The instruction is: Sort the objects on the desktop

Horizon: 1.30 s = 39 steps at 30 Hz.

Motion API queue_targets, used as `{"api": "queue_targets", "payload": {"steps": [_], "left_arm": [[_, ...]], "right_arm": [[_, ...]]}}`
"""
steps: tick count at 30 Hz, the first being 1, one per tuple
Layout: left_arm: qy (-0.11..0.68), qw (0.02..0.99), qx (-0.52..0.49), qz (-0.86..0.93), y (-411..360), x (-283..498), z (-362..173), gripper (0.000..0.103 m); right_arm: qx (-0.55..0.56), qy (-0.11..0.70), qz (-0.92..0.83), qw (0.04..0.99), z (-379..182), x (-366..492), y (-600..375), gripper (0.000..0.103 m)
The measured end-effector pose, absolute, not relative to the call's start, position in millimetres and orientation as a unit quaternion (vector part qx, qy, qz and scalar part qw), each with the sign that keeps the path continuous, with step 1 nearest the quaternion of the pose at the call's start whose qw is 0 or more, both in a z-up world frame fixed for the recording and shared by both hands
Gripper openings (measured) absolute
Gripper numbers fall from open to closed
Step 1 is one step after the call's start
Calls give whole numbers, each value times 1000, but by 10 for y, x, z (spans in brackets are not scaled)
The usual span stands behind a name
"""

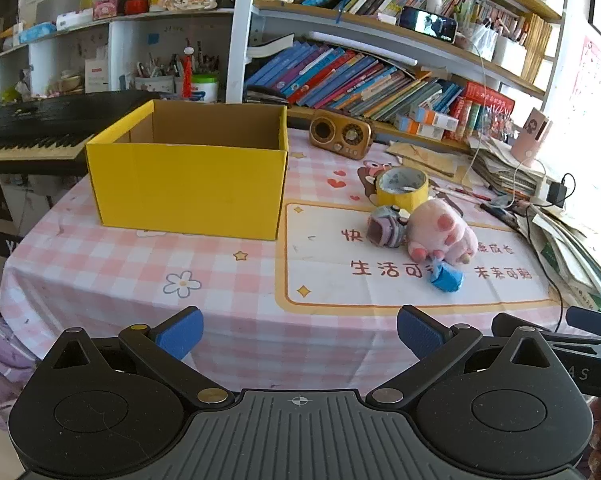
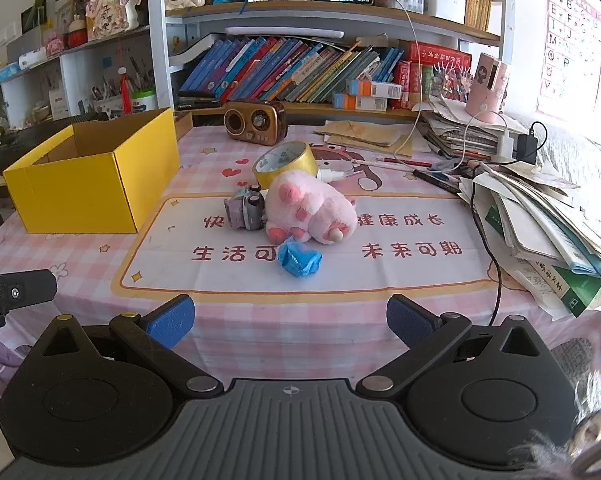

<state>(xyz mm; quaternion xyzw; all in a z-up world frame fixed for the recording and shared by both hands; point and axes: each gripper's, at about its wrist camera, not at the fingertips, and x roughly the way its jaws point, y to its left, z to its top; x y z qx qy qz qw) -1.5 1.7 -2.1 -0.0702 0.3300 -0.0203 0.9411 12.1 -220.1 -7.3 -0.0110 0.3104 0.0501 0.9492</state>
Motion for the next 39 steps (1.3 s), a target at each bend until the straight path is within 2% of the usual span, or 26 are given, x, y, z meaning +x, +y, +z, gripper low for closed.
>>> {"api": "queue_targets", "payload": {"steps": [39], "left_arm": [[323,943,-73,-40,99,25,36,103]], "right_arm": [[-8,310,48,950,-46,159,-2150,103]]}}
